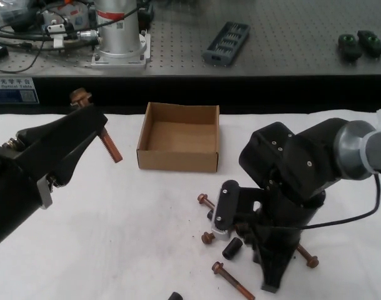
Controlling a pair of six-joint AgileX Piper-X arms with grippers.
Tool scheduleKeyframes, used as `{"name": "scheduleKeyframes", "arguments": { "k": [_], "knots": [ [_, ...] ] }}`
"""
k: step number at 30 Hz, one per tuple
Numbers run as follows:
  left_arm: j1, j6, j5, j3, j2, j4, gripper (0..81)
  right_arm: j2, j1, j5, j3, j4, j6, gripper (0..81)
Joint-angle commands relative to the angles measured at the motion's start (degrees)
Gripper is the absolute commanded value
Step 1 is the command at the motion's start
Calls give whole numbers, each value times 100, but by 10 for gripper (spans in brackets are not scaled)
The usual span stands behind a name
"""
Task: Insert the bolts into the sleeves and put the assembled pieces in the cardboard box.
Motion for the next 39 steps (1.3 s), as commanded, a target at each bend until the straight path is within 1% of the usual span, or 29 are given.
{"name": "scheduleKeyframes", "arguments": {
  "k": [1,5,8,10,12,13,14,16,19,27,31,34,39],
  "knots": [
    [11,-107,35,-17,-62,-81,58,-224,-38,-88,5,69,-36,43],
    [11,-107,35,-17,-62,-65,58,-447,-105,-823,5,-328,-36,43],
    [11,-87,35,-17,-62,-66,58,-499,-102,-897,5,-407,-36,13],
    [11,-54,35,-17,-62,-66,58,-495,-102,-897,5,-419,-48,120],
    [11,42,35,-17,-62,-66,58,-495,-92,-861,17,-449,-139,265],
    [11,66,35,-17,-62,-66,58,-495,-92,-787,18,-503,-214,311],
    [11,66,35,-17,-62,-66,58,-495,-92,-713,18,-564,-334,312],
    [11,64,53,-17,-62,-66,58,-484,-107,-599,18,-653,-732,274],
    [11,157,63,-17,-62,-66,58,-484,-158,-586,18,-776,-1044,232],
    [11,778,78,-17,-62,-66,58,-154,-228,-616,18,-895,-1347,233],
    [11,1121,304,-17,-62,-66,58,137,-228,-602,18,-798,-1422,233],
    [11,1134,435,-17,-62,-66,58,308,-228,-602,4,-801,-1459,233],
    [11,1134,458,-17,-62,-66,58,457,-292,-493,3,-809,-1457,233]
  ]
}}
